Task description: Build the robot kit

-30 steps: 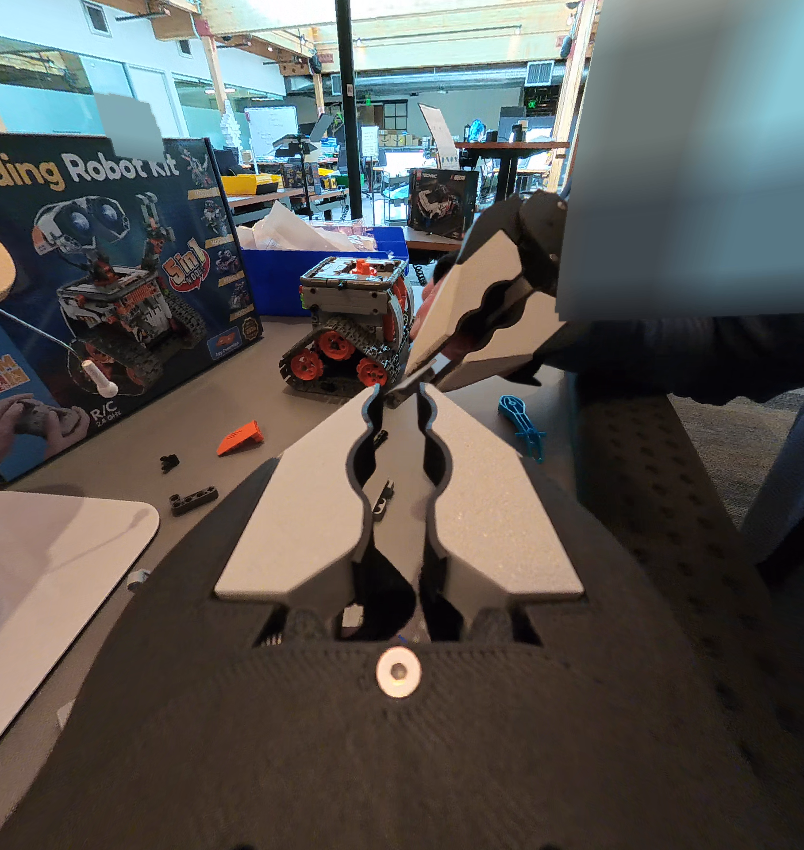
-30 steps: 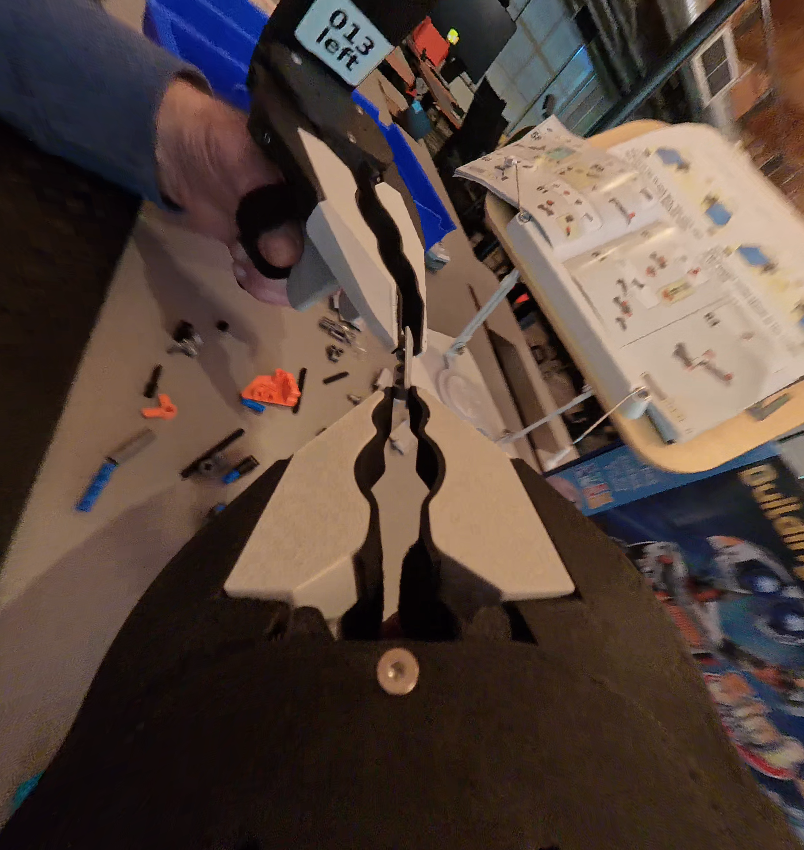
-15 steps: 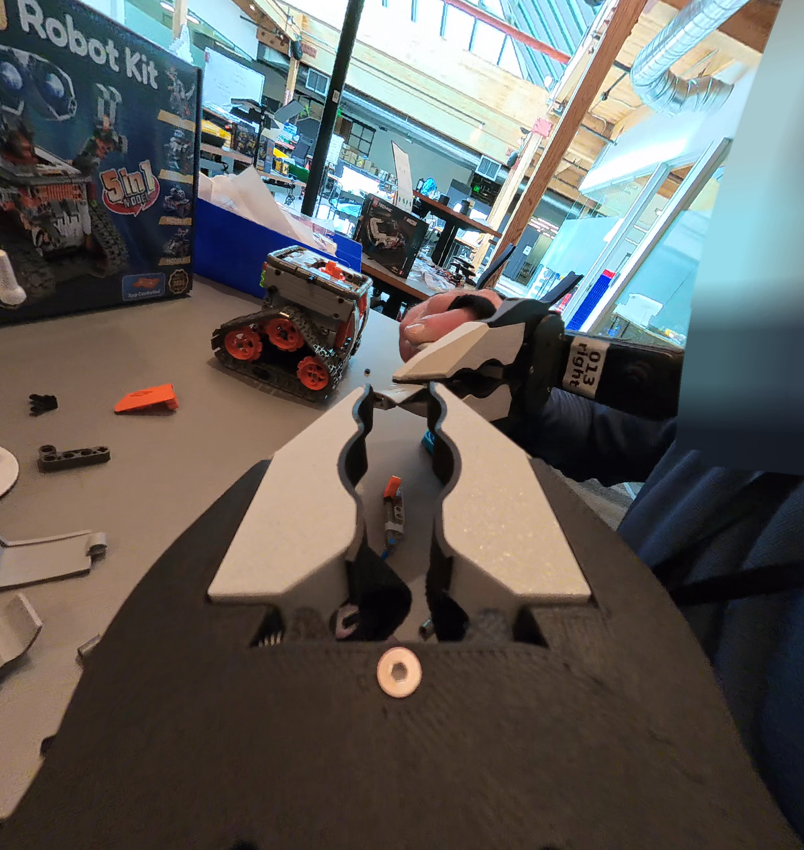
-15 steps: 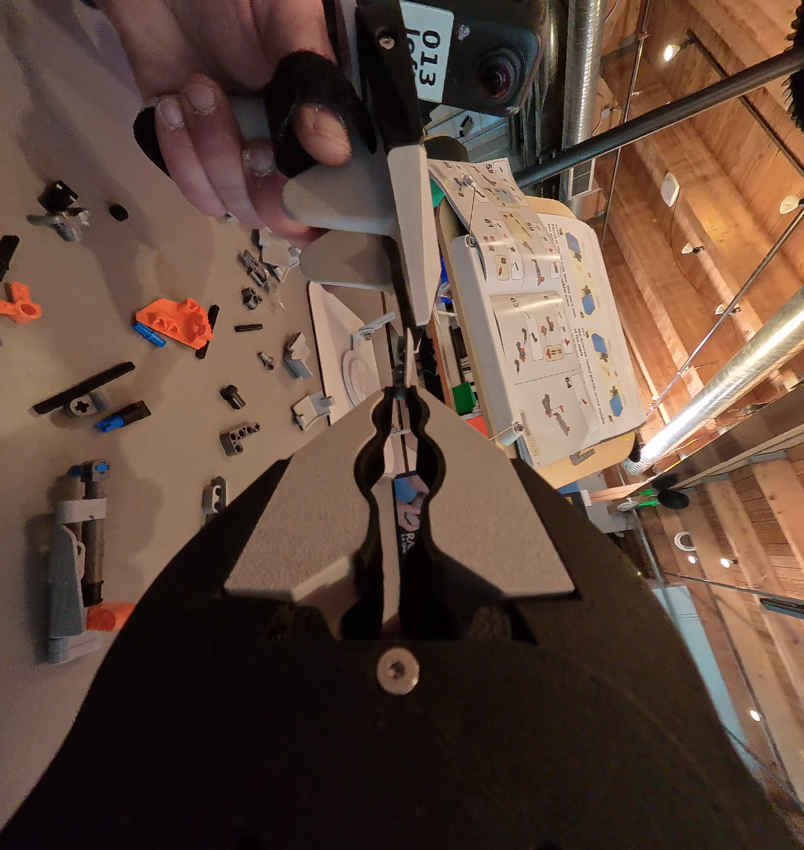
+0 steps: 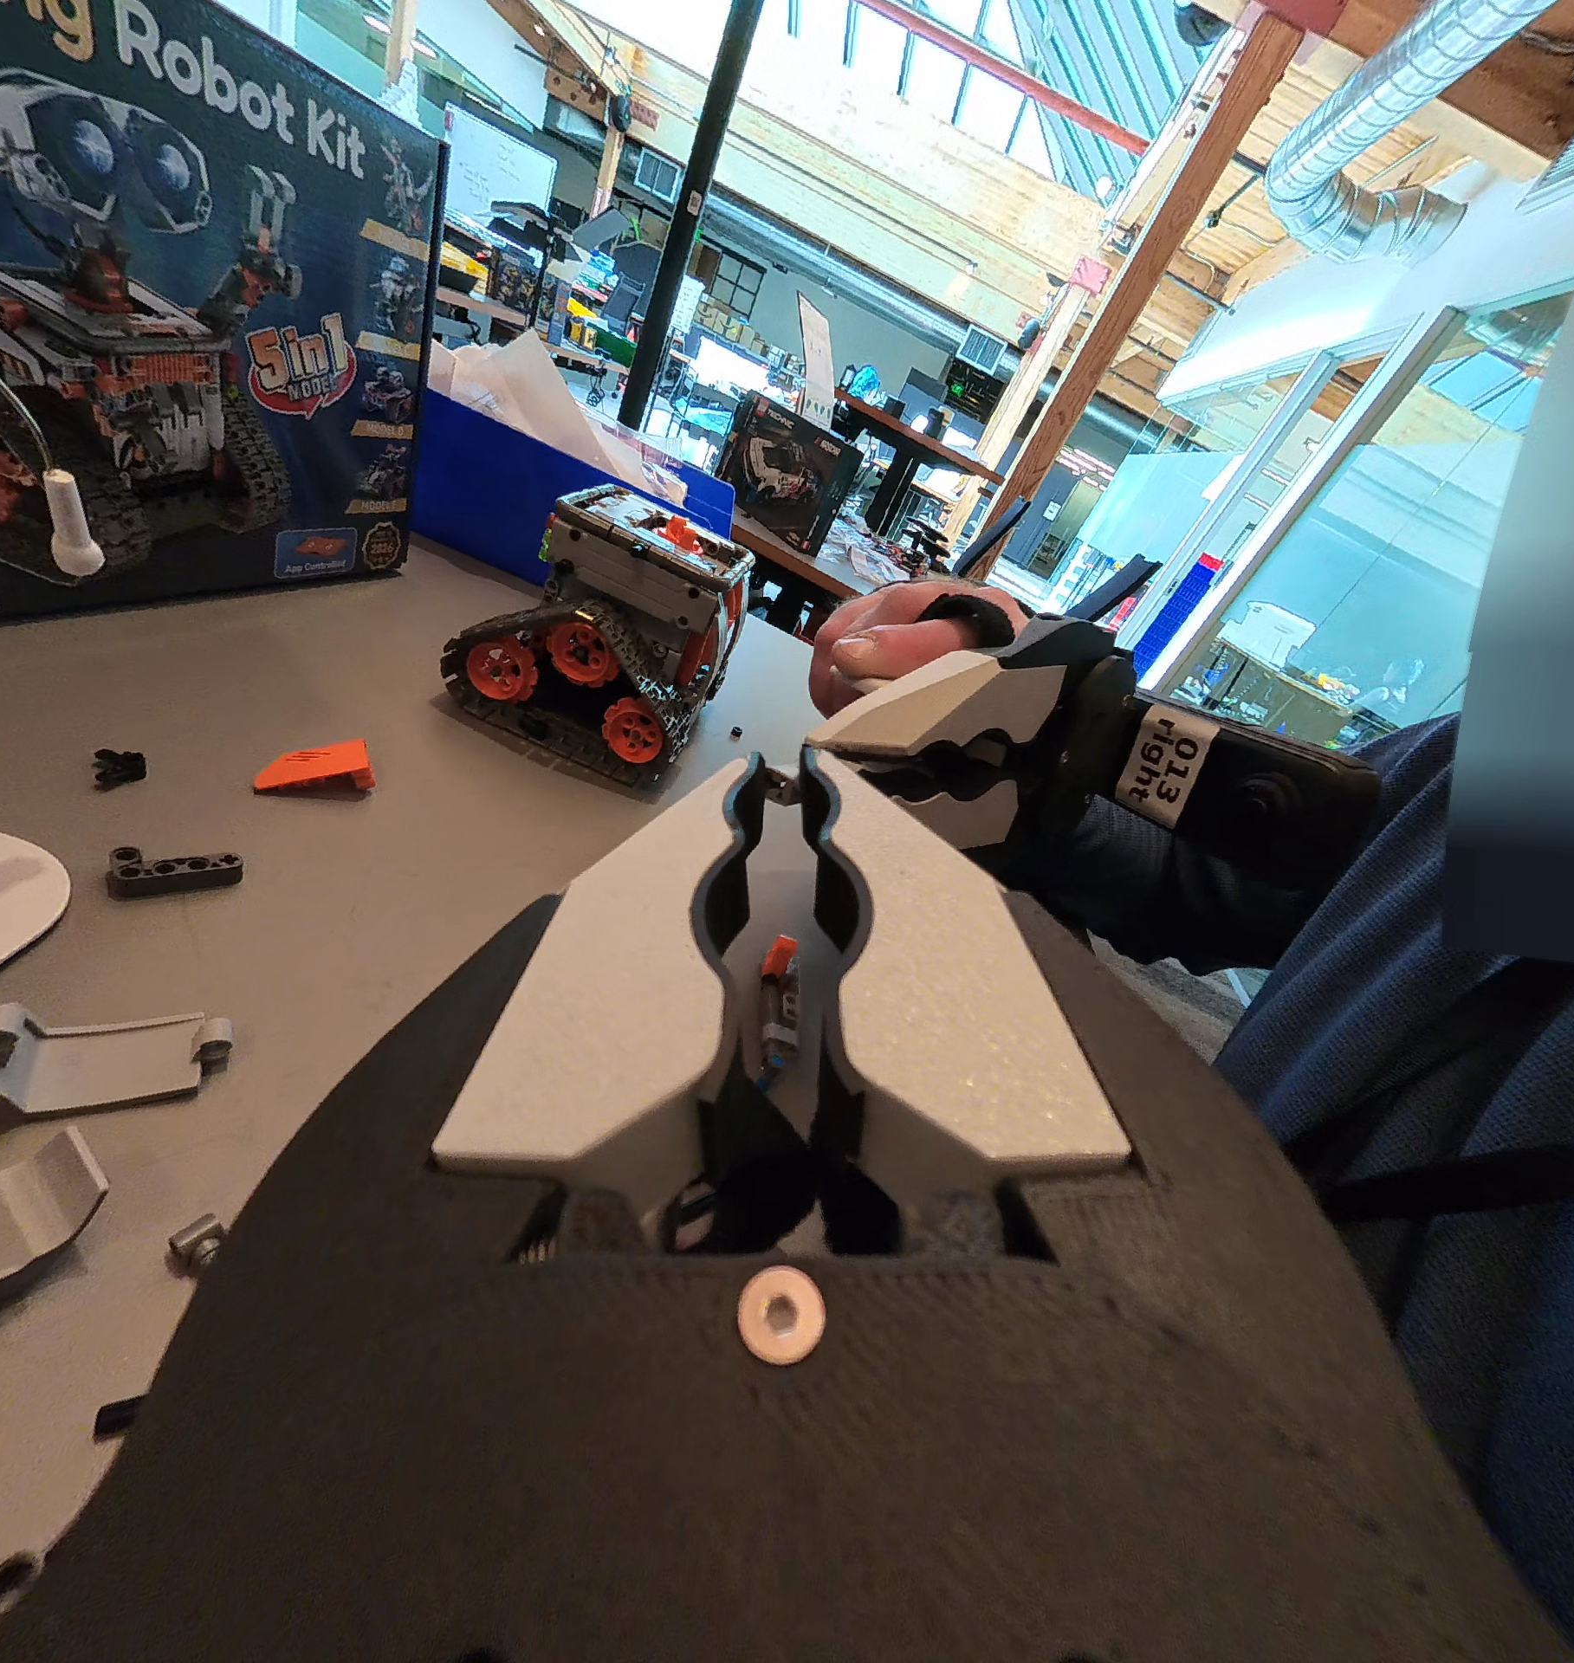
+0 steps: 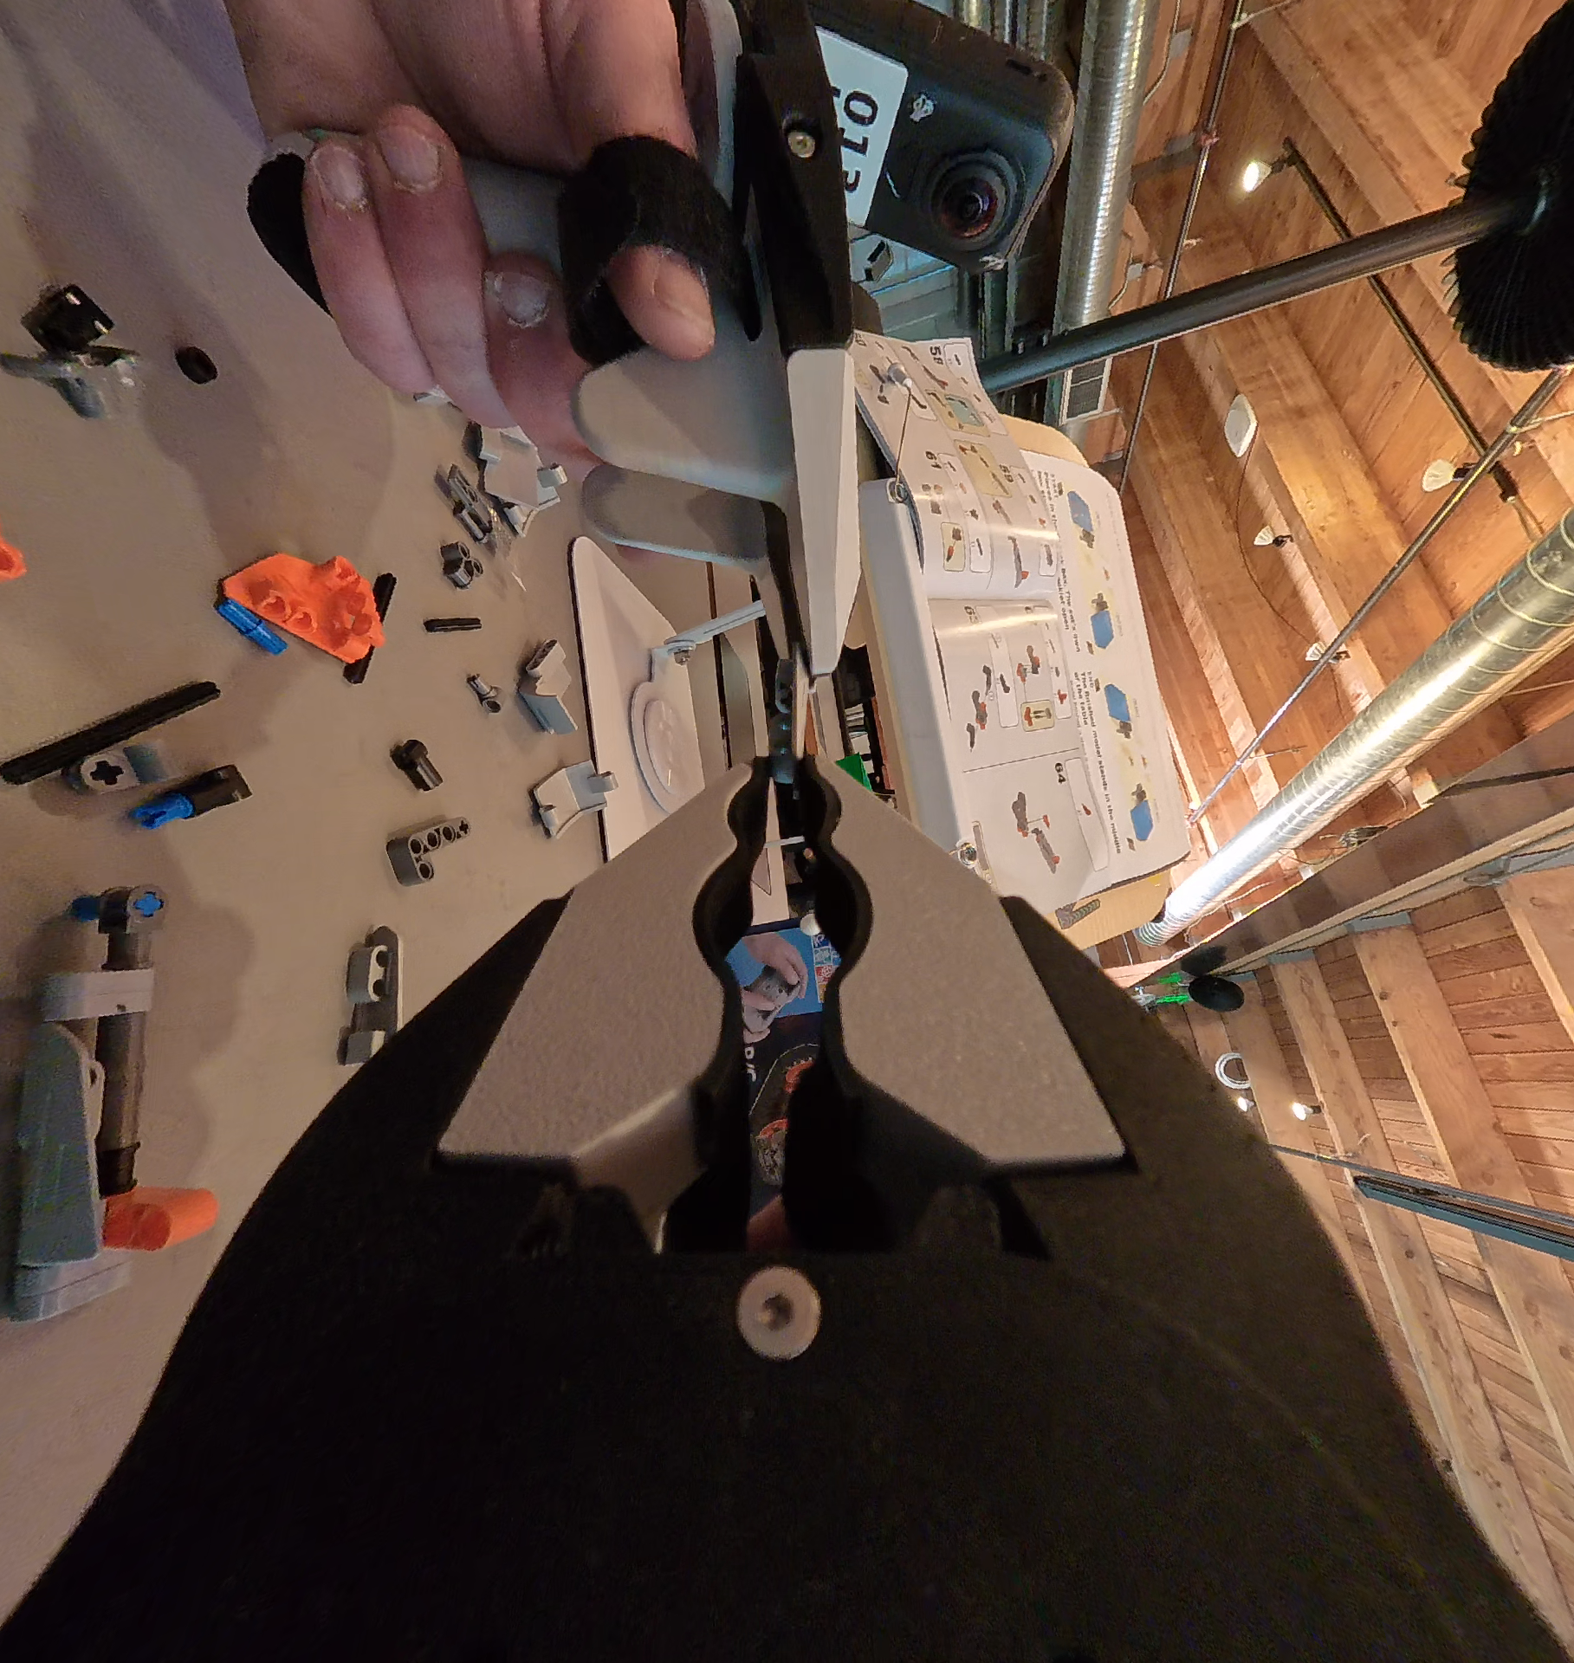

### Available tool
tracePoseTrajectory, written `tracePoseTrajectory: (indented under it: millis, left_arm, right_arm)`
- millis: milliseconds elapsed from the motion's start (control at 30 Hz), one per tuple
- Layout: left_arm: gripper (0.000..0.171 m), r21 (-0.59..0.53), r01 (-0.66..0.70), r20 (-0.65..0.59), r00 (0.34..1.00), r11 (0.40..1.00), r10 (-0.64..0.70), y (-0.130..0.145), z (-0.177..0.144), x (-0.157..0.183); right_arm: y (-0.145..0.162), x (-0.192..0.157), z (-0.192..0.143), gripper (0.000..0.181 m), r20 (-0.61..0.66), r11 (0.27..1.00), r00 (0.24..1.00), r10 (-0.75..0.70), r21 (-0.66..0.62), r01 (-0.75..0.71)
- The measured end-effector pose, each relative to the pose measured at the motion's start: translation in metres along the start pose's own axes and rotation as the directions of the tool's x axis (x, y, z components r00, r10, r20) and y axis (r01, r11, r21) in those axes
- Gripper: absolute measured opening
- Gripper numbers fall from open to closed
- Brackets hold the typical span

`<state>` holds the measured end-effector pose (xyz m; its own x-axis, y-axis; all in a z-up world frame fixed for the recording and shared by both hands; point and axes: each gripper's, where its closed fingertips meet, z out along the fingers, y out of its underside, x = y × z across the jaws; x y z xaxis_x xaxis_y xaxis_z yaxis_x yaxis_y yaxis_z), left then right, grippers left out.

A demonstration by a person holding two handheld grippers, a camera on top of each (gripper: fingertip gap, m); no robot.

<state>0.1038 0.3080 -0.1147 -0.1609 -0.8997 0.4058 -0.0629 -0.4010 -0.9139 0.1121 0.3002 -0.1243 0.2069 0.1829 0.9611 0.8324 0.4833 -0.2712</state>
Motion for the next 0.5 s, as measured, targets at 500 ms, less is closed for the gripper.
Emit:
tracePoseTrajectory:
  millis: [500]
  left_arm:
    - [0.021, -0.015, 0.044, 0.009, 0.999, 0.999, -0.044, 0.0046, 0.0047, -0.002]
  right_arm:
    - [0.0067, 0.0025, 0.0037, 0.004, -0.033, 0.999, 0.999, -0.018, -0.039, 0.017]
